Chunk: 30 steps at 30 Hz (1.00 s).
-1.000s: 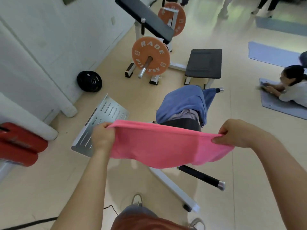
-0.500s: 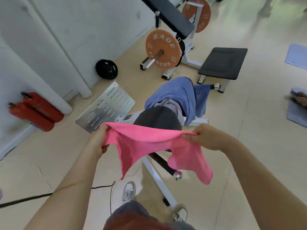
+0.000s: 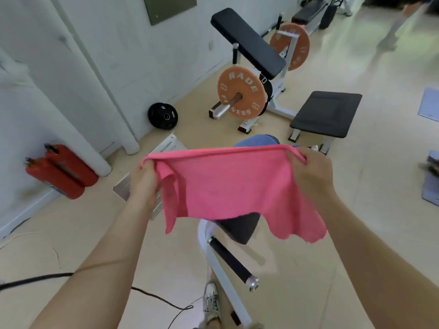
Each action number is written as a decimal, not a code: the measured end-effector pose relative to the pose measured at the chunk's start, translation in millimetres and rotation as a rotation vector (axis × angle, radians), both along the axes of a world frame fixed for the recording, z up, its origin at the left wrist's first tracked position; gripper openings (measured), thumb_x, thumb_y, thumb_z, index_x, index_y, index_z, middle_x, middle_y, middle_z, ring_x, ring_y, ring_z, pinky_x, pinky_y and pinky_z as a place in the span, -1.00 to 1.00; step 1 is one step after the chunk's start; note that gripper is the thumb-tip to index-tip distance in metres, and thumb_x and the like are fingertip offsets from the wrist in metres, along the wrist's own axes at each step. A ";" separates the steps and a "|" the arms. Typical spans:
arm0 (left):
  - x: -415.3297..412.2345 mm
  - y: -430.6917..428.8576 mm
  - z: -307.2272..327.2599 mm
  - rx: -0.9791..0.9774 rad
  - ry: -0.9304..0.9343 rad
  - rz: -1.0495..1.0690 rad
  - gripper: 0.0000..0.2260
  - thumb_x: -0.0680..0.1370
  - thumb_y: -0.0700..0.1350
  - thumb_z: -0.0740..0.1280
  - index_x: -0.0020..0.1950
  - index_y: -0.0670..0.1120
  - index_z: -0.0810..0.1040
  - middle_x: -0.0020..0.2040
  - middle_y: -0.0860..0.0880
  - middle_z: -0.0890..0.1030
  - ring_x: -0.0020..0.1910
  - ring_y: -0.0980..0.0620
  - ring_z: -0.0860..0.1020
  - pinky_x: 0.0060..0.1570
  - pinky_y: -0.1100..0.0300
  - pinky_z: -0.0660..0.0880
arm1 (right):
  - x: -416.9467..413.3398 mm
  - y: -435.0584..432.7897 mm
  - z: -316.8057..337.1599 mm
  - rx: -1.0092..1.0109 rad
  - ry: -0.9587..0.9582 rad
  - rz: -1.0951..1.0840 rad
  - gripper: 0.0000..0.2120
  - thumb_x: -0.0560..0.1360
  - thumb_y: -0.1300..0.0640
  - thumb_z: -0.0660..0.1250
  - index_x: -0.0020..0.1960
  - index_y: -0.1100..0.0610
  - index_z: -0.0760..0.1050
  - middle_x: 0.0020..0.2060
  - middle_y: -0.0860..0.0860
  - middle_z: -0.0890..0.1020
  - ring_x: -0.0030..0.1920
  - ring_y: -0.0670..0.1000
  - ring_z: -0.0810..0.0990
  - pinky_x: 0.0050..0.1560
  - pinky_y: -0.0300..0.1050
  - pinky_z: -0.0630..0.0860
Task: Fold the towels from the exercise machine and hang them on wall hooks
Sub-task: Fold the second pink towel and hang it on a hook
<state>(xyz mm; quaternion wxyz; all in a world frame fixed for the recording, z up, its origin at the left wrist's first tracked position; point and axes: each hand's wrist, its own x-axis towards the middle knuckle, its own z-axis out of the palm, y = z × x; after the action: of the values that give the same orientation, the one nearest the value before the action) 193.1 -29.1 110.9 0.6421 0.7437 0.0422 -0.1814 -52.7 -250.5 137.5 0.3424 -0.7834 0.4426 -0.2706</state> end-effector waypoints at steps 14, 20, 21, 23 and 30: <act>30.7 10.3 -134.5 0.305 0.264 -0.033 -0.72 0.44 -0.37 0.24 0.05 -0.04 0.48 -0.22 -0.09 0.47 -0.41 0.03 0.37 -0.40 0.23 0.29 | 0.7 72.2 -131.5 -0.033 0.508 0.306 -0.82 0.55 0.02 0.30 0.06 0.05 0.62 -0.21 0.04 0.64 -0.20 0.11 0.58 -0.20 0.02 0.49; -68.0 -28.4 -152.7 0.545 -0.247 -0.971 -0.52 0.39 -0.28 0.34 0.27 0.06 0.50 0.27 -0.03 0.43 0.29 -0.03 0.37 0.21 0.18 0.38 | 14.0 87.0 -149.4 0.090 0.778 0.388 -0.83 0.47 0.06 0.19 -0.03 -0.03 0.53 -0.23 -0.02 0.59 -0.19 0.09 0.61 -0.18 -0.11 0.52; -80.2 -35.1 -155.7 0.615 -0.366 -1.088 -0.53 0.42 -0.18 0.36 0.31 0.09 0.46 0.33 -0.03 0.37 0.34 -0.05 0.30 0.27 0.09 0.33 | 14.2 85.5 -150.9 0.109 0.813 0.359 -0.79 0.40 0.07 0.18 -0.02 -0.05 0.51 -0.28 -0.03 0.58 -0.25 0.08 0.61 -0.21 -0.11 0.56; -104.2 -47.1 -159.5 0.726 -0.572 -1.244 -0.56 0.45 0.00 0.35 0.33 0.11 0.40 0.41 -0.04 0.28 0.40 -0.09 0.22 0.29 -0.02 0.25 | 11.9 79.5 -151.8 0.136 0.839 0.372 -0.76 0.38 0.07 0.18 0.01 -0.08 0.51 -0.32 -0.06 0.55 -0.28 0.09 0.62 -0.22 -0.07 0.58; -129.2 -80.7 -172.6 0.754 -0.586 -1.263 -0.82 0.56 -0.02 0.22 -0.07 0.02 0.62 -0.08 0.05 0.61 -0.03 -0.03 0.54 -0.09 0.12 0.34 | -18.8 24.1 -138.0 0.029 0.971 0.656 -0.72 0.55 -0.06 0.19 0.08 0.11 0.52 -0.04 0.10 0.61 -0.04 0.17 0.60 -0.12 -0.05 0.48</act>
<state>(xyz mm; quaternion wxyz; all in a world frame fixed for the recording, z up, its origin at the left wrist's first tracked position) 63.9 -109.7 -61.8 0.1072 0.8120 -0.5000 -0.2815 -71.4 -226.4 -0.5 0.1768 -0.9090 0.2866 0.2456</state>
